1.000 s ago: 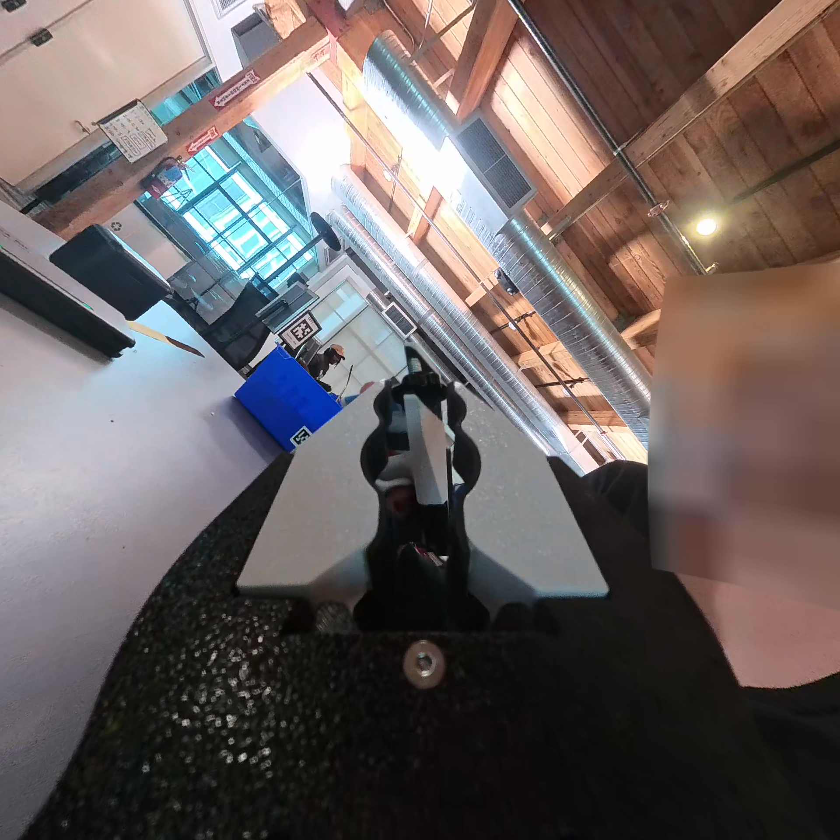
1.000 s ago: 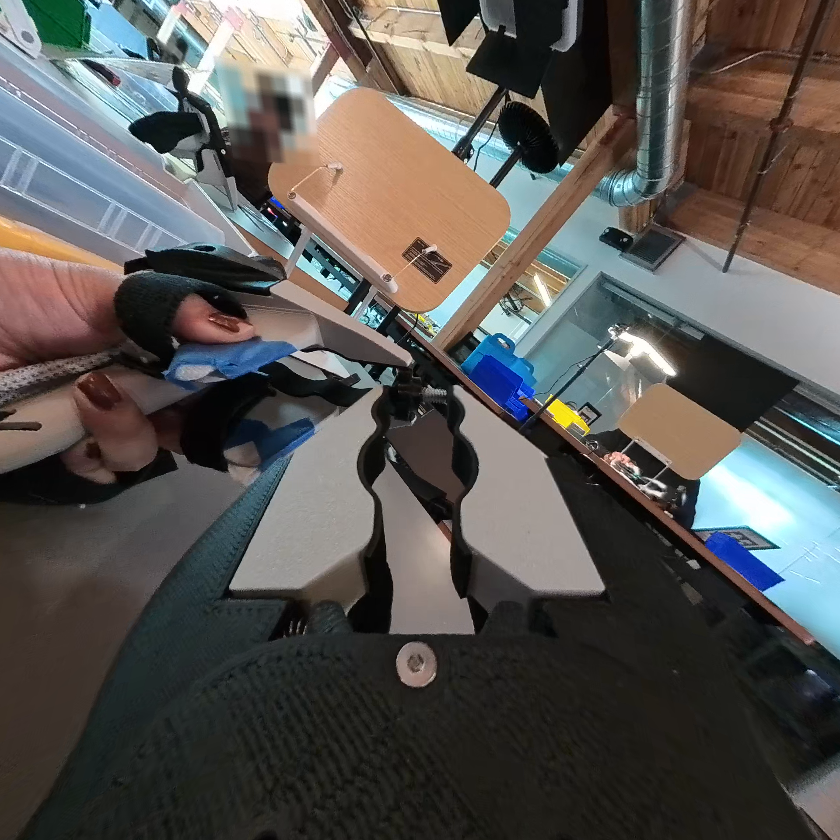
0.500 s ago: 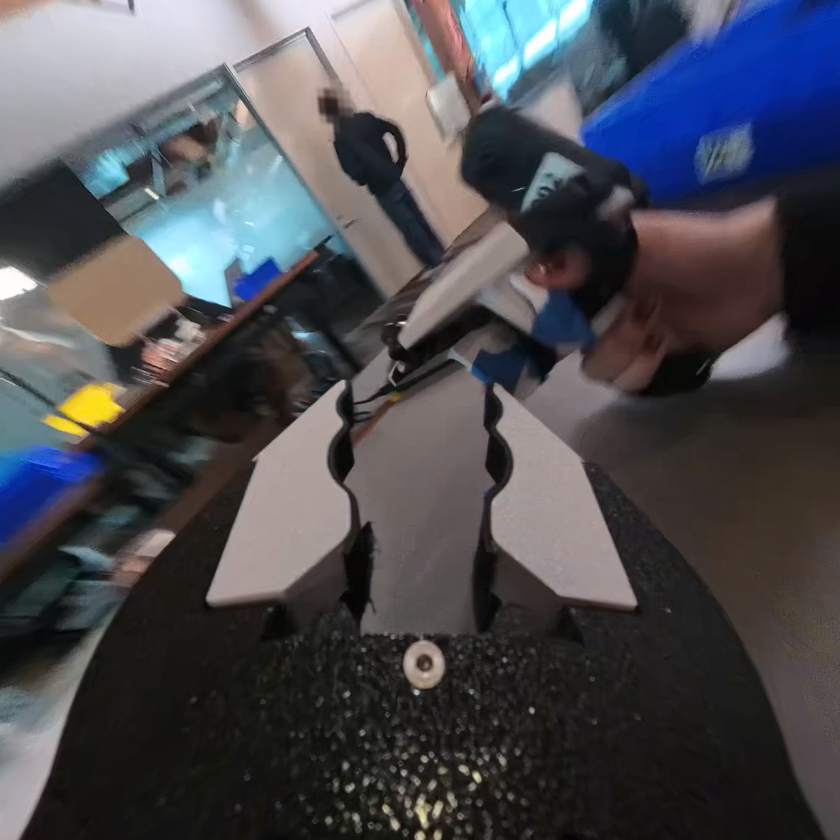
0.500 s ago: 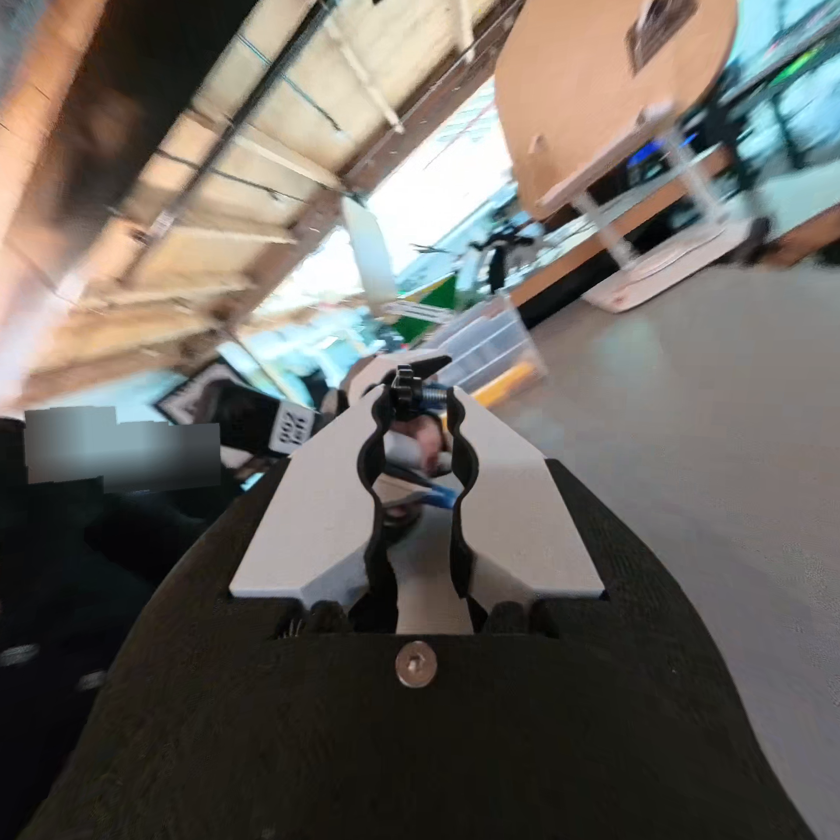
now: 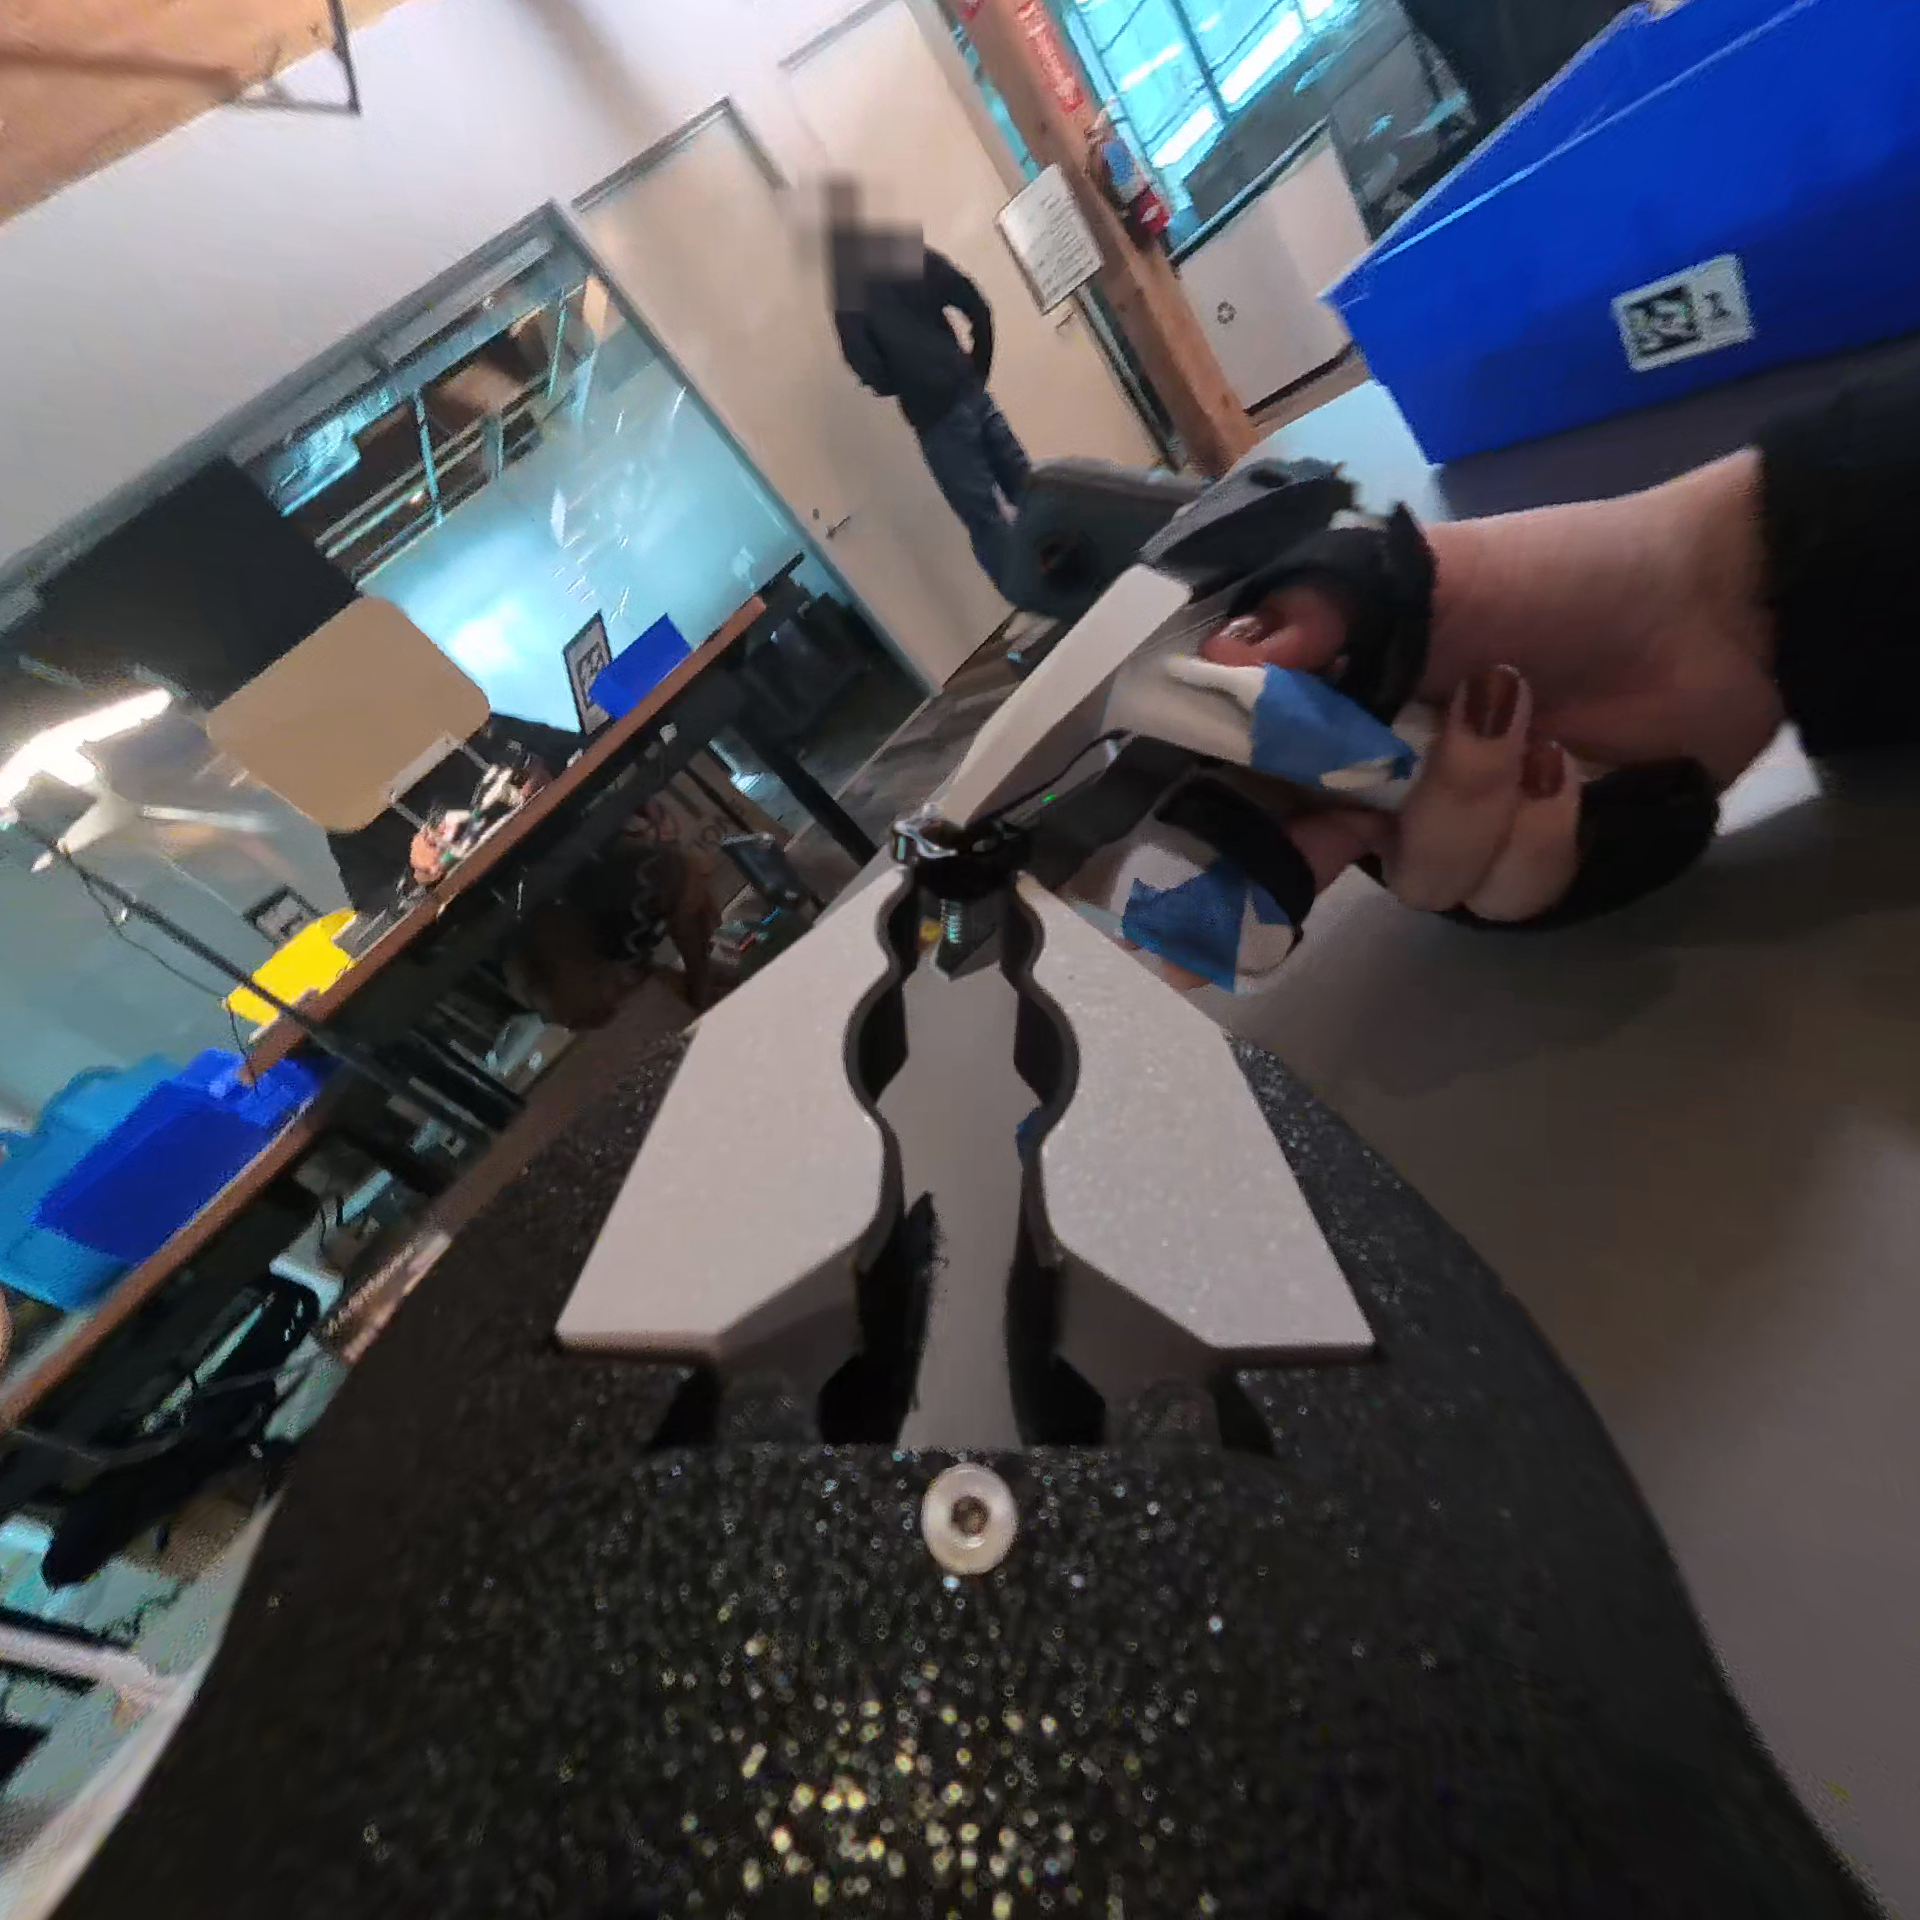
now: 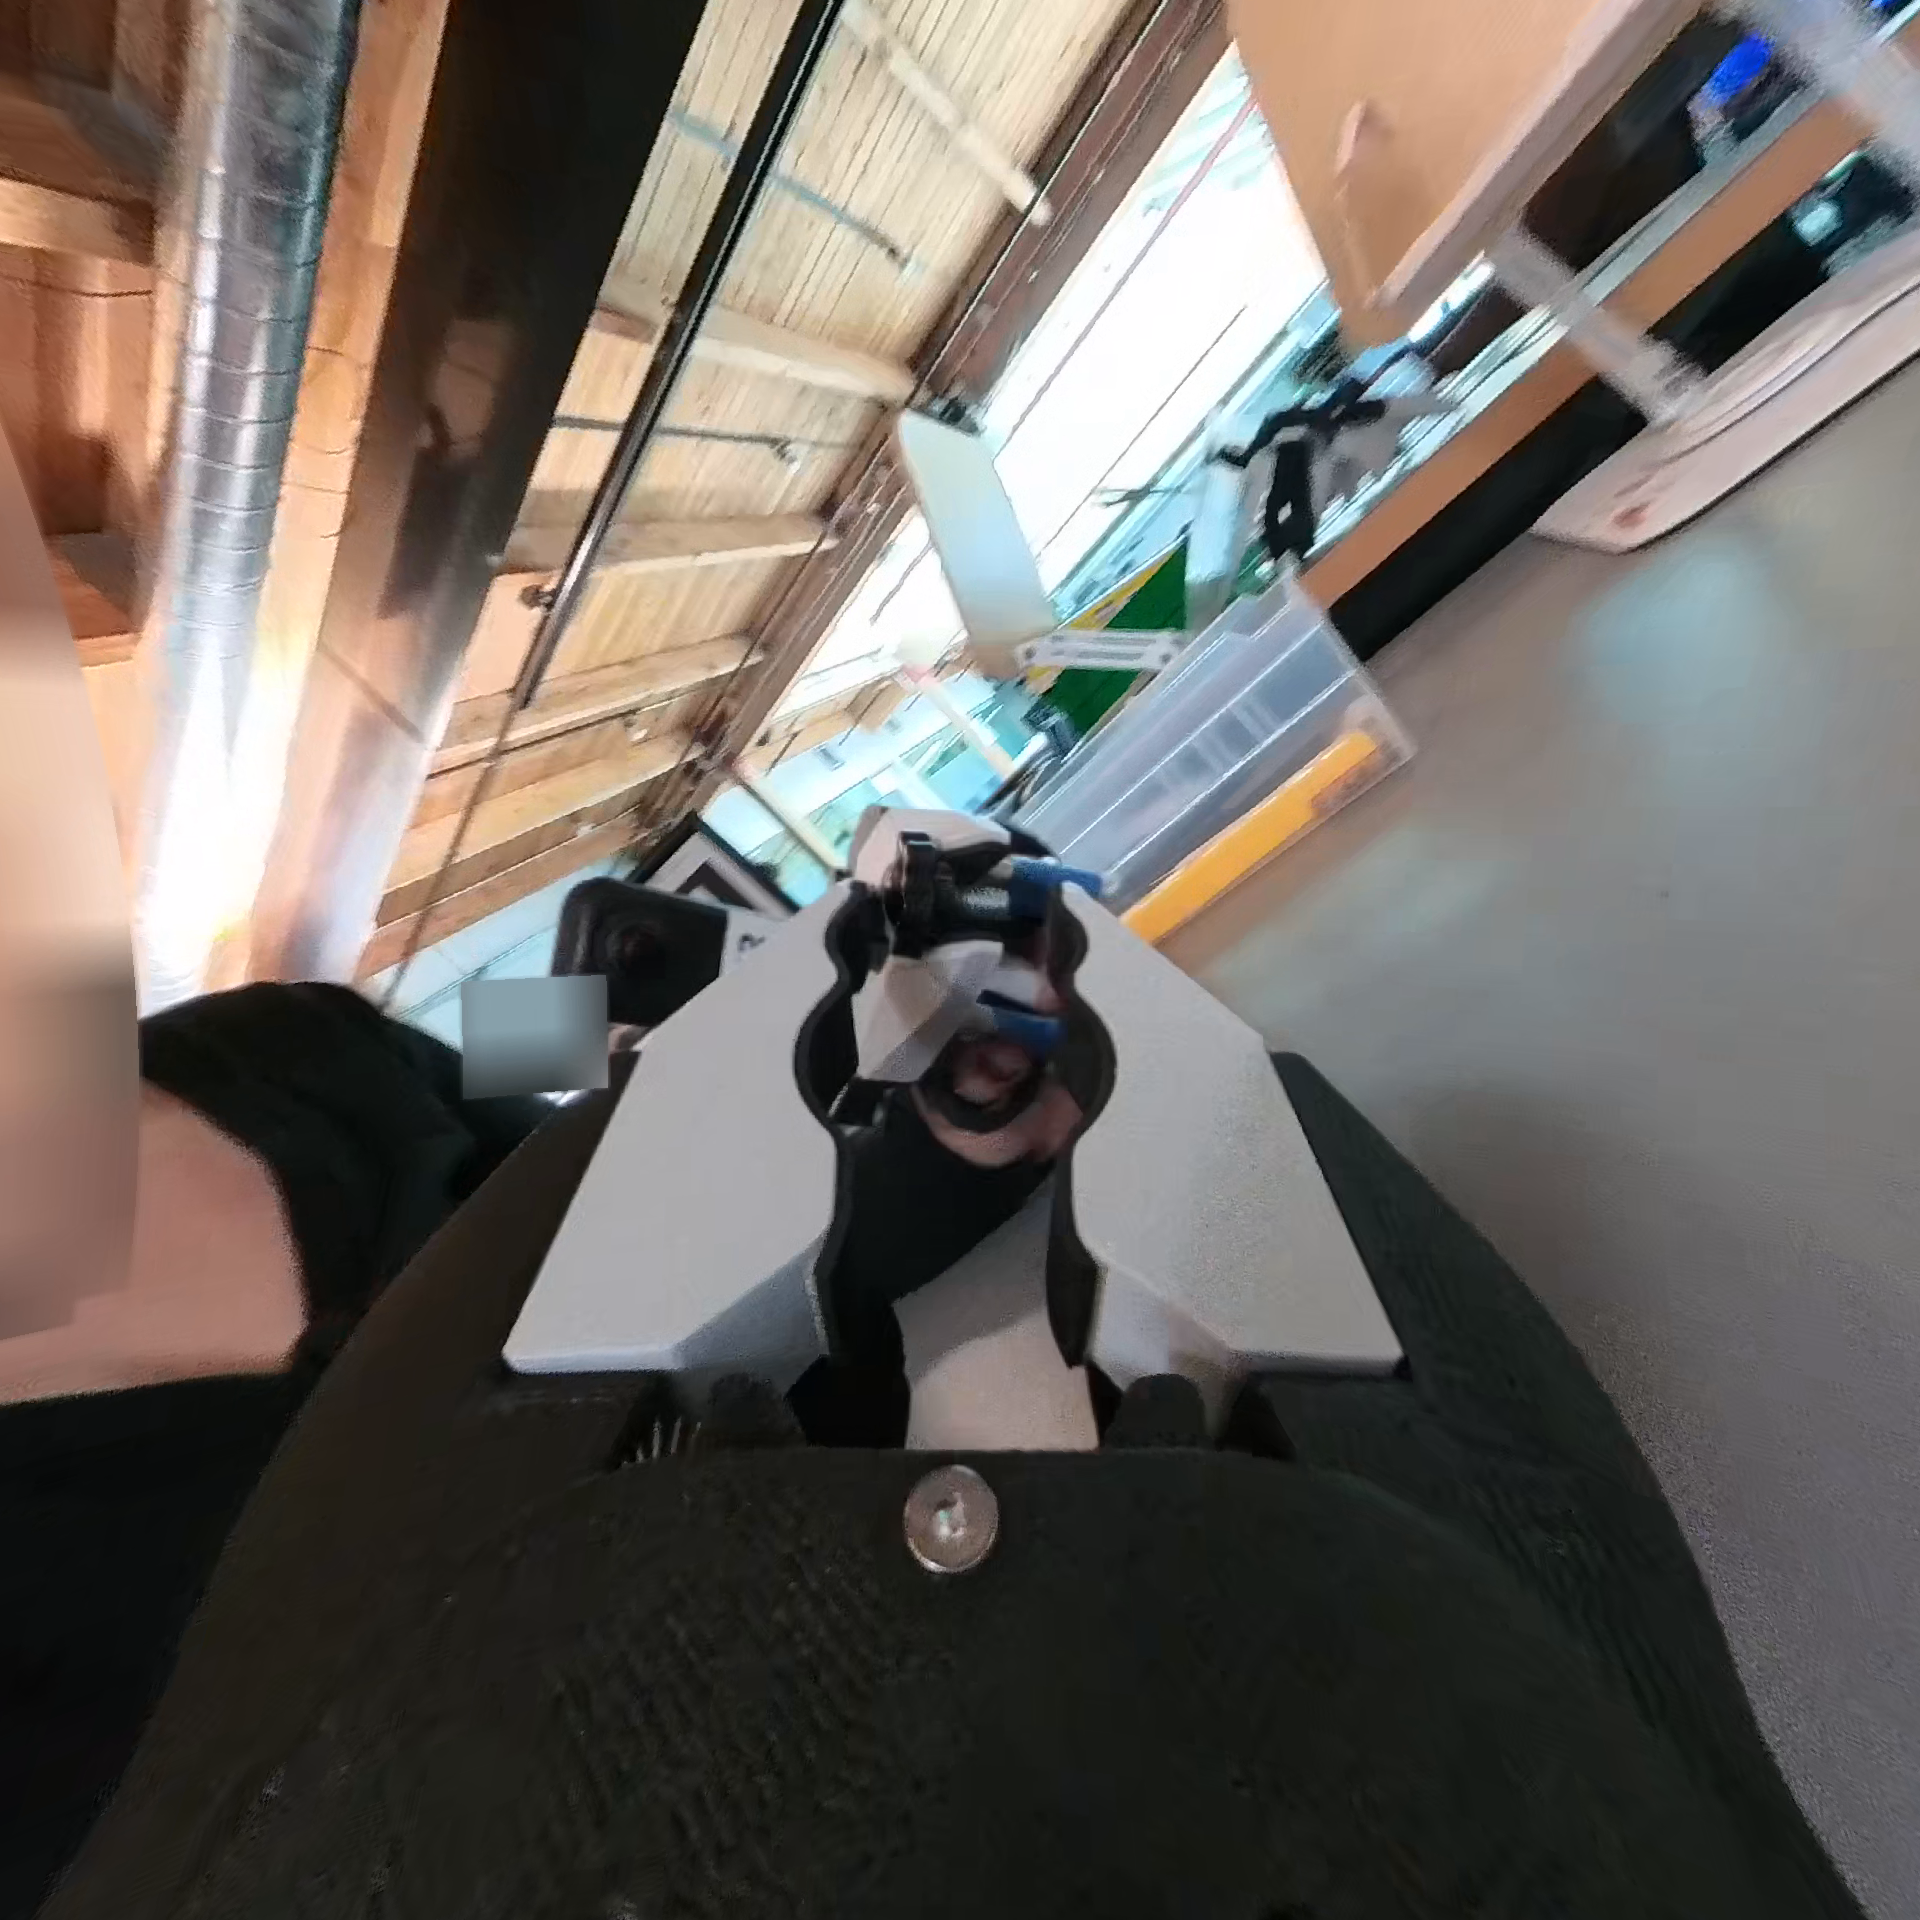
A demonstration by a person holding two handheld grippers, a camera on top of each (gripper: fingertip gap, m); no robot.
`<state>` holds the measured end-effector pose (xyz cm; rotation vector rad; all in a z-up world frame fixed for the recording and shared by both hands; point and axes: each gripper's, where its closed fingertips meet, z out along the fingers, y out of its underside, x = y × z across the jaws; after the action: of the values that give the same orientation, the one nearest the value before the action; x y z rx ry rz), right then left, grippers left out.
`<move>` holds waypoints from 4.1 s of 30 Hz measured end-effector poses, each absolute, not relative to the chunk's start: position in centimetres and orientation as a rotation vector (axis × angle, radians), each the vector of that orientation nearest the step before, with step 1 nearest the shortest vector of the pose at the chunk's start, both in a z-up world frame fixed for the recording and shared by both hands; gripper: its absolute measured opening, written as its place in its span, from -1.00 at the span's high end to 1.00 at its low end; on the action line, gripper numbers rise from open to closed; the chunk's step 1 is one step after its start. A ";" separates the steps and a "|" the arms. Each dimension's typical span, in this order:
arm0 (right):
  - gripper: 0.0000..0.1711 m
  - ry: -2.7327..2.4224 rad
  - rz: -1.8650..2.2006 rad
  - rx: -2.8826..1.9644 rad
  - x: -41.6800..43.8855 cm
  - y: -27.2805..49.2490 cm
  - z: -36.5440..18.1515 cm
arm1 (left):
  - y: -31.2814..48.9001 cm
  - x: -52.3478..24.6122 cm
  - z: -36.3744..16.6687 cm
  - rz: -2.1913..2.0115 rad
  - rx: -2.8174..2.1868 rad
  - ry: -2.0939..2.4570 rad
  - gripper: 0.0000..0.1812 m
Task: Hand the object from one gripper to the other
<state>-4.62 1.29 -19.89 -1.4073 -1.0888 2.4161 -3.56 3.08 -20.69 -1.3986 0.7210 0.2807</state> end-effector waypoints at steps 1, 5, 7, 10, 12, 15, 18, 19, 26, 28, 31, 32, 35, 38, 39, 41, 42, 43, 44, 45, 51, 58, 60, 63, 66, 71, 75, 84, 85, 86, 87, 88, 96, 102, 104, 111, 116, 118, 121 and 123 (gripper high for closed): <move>0.58 -1.066 2.374 -1.399 -4.8 1.8 -19.8 | 3.2 -4.0 -20.6 0.271 -1.410 0.685 0.86; 0.41 -1.005 2.055 -1.331 -5.2 4.0 -19.5 | 3.5 -5.6 -19.7 0.051 -1.445 0.479 0.86; 0.40 -1.033 1.817 -1.257 -5.3 4.5 -19.2 | 3.4 -6.4 -19.2 -0.154 -1.440 0.349 0.86; 0.39 -1.125 1.366 -1.070 -5.3 4.4 -18.8 | 2.9 -6.6 -18.2 -0.633 -1.372 0.177 0.87; 0.37 -1.159 1.096 -0.922 -5.1 3.9 -18.2 | 2.5 -6.5 -18.2 -0.991 -1.334 0.089 0.87; 0.32 -1.218 0.847 -0.787 -5.5 2.8 -18.4 | 2.0 -5.9 -19.4 -1.385 -1.400 0.008 0.87; 0.29 -1.310 0.765 -0.725 -6.6 1.3 -19.5 | 1.4 -4.9 -21.5 -1.525 -1.551 -0.002 0.86; 0.32 -1.348 0.742 -0.711 -6.8 0.8 -20.0 | 1.2 -4.9 -21.4 -1.555 -1.538 -0.004 0.86; 0.66 -1.444 0.613 -0.609 -7.3 -0.6 -21.2 | 0.0 -4.3 -21.3 -1.728 -1.538 0.009 0.87; 0.70 -1.437 0.610 -0.626 -7.3 -0.4 -21.1 | 0.1 -4.4 -21.2 -1.727 -1.532 0.007 0.87; 0.71 -1.381 0.716 -0.733 -7.3 0.6 -20.6 | 0.3 -4.8 -20.3 -1.624 -1.463 0.060 0.72; 0.71 -1.353 0.777 -0.791 -7.1 1.1 -20.4 | 0.5 -5.2 -20.0 -1.532 -1.442 0.085 0.61; 0.71 -1.290 1.071 -0.954 -6.6 2.1 -19.9 | 1.5 -7.0 -19.6 -1.098 -1.417 0.164 0.56; 0.72 -1.260 1.511 -1.094 -6.2 1.8 -19.8 | 1.5 -7.6 -19.2 -0.563 -1.414 0.357 0.54; 0.72 -1.228 1.658 -1.118 -5.9 1.7 -19.5 | 1.4 -7.6 -19.2 -0.379 -1.426 0.429 0.51; 0.71 -1.137 1.980 -1.138 -5.1 1.5 -18.4 | 1.4 -7.2 -19.4 -0.032 -1.430 0.576 0.48; 0.71 -1.080 2.138 -1.138 -4.7 1.6 -17.7 | 1.3 -6.7 -19.6 0.106 -1.421 0.649 0.47; 0.71 -1.037 2.271 -1.138 -4.3 1.7 -17.3 | 1.4 -6.4 -19.9 0.229 -1.413 0.698 0.48; 0.72 -1.011 2.371 -1.146 -3.9 1.7 -17.2 | 1.6 -6.0 -20.1 0.335 -1.403 0.747 0.48; 0.71 -1.008 2.450 -1.165 -3.8 1.6 -17.2 | 1.6 -5.4 -20.3 0.416 -1.388 0.796 0.50; 0.71 -1.109 2.758 -1.281 -3.4 -0.6 -18.4 | 1.3 -2.0 -19.8 0.577 -1.258 0.931 0.59; 0.70 -1.179 2.825 -1.291 -2.9 -1.5 -18.7 | 1.3 -1.7 -19.8 0.585 -1.248 0.938 0.74; 0.69 -1.164 2.749 -1.308 -3.3 -1.0 -18.9 | 1.7 -2.0 -20.0 0.587 -1.282 0.922 0.74; 0.62 -1.100 2.465 -1.379 -4.9 1.0 -19.9 | 2.8 -3.9 -20.5 0.594 -1.403 0.823 0.75; 0.73 -1.178 2.144 -1.378 -5.4 1.9 -20.8 | 3.6 -5.0 -22.0 0.508 -1.546 0.764 0.75; 0.86 -1.209 2.018 -1.397 -5.9 2.1 -21.5 | 4.0 -5.4 -23.0 0.457 -1.612 0.742 0.75; 0.87 -1.226 1.991 -1.395 -5.9 2.1 -21.6 | 3.9 -5.3 -23.1 0.441 -1.613 0.742 0.75; 0.91 -1.062 2.324 -1.463 -5.6 2.3 -20.5 | 3.4 -5.3 -21.9 0.670 -1.469 0.822 0.60; 0.91 -1.055 2.369 -1.472 -5.5 2.1 -20.5 | 3.3 -5.1 -21.9 0.709 -1.449 0.848 0.68; 0.91 -1.048 2.400 -1.483 -5.4 2.1 -20.6 | 3.3 -5.2 -21.7 0.750 -1.432 0.855 0.72; 0.91 -1.039 2.420 -1.486 -5.4 2.1 -20.6 | 3.3 -5.2 -21.7 0.773 -1.424 0.861 0.74; 0.90 -1.034 2.426 -1.482 -5.4 2.1 -20.5 | 3.3 -5.2 -21.6 0.778 -1.420 0.858 0.74; 0.77 -1.039 2.120 -1.395 -5.8 3.5 -20.4 | 3.8 -6.2 -21.8 0.408 -1.587 0.642 0.74; 0.84 -1.075 2.019 -1.364 -6.0 3.5 -20.5 | 3.7 -5.9 -22.3 0.187 -1.632 0.588 0.74; 0.84 -1.082 2.028 -1.370 -6.0 3.3 -20.5 | 3.7 -5.7 -22.3 0.175 -1.630 0.593 0.74; 0.96 -1.113 2.016 -1.325 -6.0 2.8 -20.1 | 3.7 -5.5 -21.9 0.159 -1.578 0.582 0.74; 0.95 -1.066 1.450 -1.283 -5.8 6.3 -20.9 | 4.5 -7.4 -23.2 0.200 -1.643 0.495 0.69; 0.95 -1.024 1.182 -1.252 -4.9 7.8 -20.9 | 4.7 -8.7 -23.8 0.213 -1.694 0.431 0.69; 0.95 -0.969 0.943 -1.215 -3.5 8.6 -20.7 | 4.9 -10.3 -24.9 0.201 -1.760 0.353 0.70; 0.95 -0.953 0.854 -1.201 -2.8 8.3 -20.5 | 5.0 -11.1 -25.2 0.198 -1.782 0.318 0.70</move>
<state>-2.81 8.31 -20.50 -1.2012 -0.9525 0.8542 -11.05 5.01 -25.23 -1.7818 0.3182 0.1979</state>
